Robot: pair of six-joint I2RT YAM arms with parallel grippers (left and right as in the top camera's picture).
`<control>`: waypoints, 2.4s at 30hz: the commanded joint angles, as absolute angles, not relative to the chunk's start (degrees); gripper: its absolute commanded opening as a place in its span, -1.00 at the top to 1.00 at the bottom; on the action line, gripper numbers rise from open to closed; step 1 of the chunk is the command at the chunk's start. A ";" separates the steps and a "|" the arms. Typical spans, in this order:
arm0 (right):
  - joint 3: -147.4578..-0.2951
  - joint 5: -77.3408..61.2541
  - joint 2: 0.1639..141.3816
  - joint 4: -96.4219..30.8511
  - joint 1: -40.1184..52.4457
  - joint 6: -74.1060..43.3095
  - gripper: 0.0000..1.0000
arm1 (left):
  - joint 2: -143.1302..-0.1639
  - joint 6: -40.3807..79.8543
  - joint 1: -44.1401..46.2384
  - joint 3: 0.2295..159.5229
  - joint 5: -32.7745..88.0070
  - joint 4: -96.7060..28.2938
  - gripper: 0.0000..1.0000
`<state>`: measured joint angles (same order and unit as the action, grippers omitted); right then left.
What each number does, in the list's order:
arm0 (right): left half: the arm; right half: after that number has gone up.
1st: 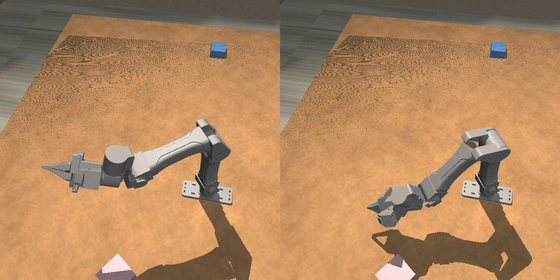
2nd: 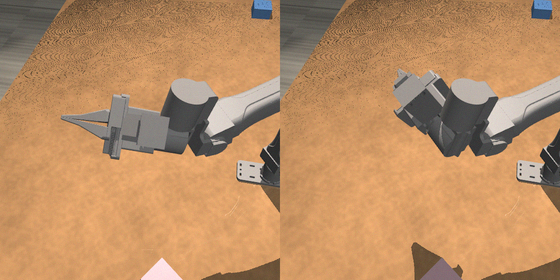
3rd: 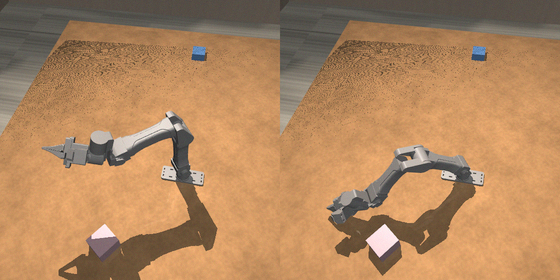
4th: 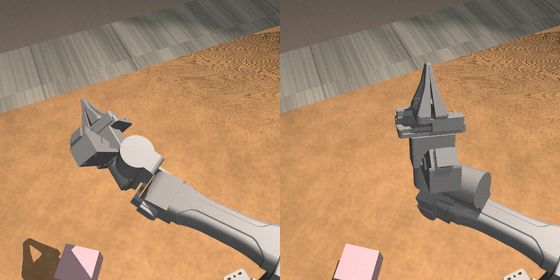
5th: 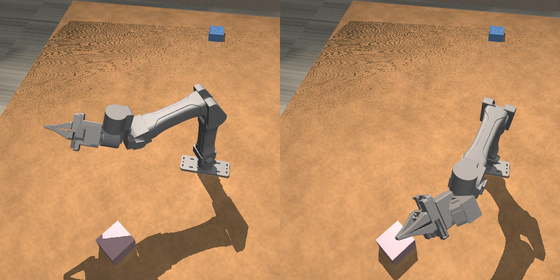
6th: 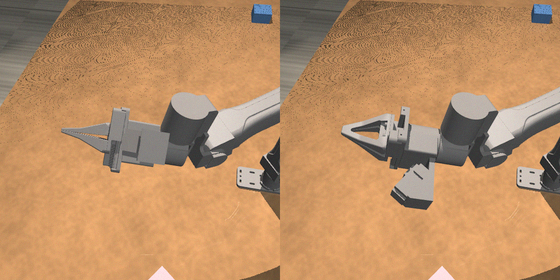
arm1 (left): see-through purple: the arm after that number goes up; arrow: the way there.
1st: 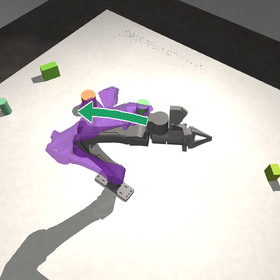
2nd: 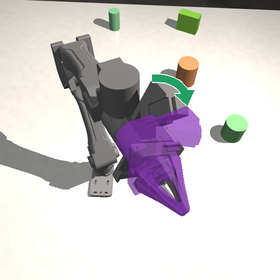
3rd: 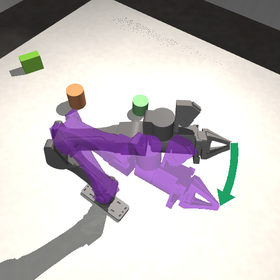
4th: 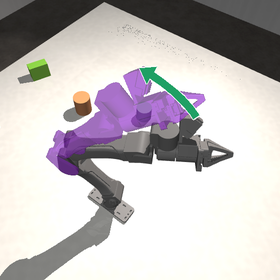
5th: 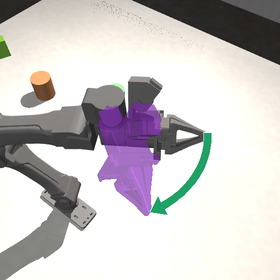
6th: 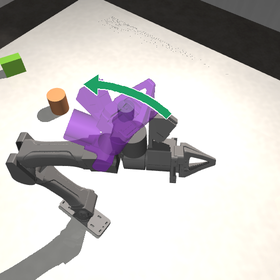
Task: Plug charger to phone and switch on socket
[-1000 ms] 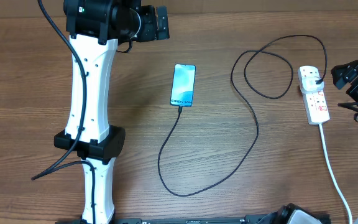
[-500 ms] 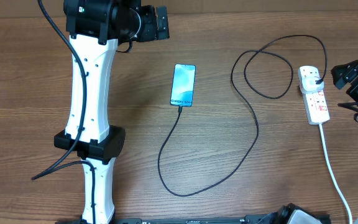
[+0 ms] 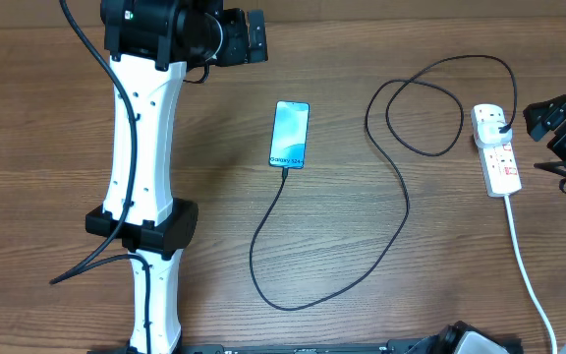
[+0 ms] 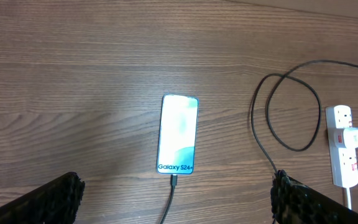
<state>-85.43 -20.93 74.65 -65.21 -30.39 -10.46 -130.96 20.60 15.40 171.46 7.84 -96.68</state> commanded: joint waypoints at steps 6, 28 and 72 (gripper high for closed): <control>-85.56 -20.58 74.81 -65.06 -30.61 -10.48 -1.00 | -131.68 19.44 15.53 171.48 8.60 -96.79 -0.99; -85.56 -20.58 74.81 -65.06 -30.61 -10.48 -1.00 | -118.89 19.44 17.34 162.04 -5.10 -84.90 -0.99; -85.56 -20.58 74.81 -65.06 -30.61 -10.46 -0.99 | -23.20 8.14 3.20 13.78 0.05 22.83 -0.99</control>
<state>-85.43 -20.71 74.65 -65.21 -30.39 -10.50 -26.39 9.37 4.54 16.51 -2.85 22.33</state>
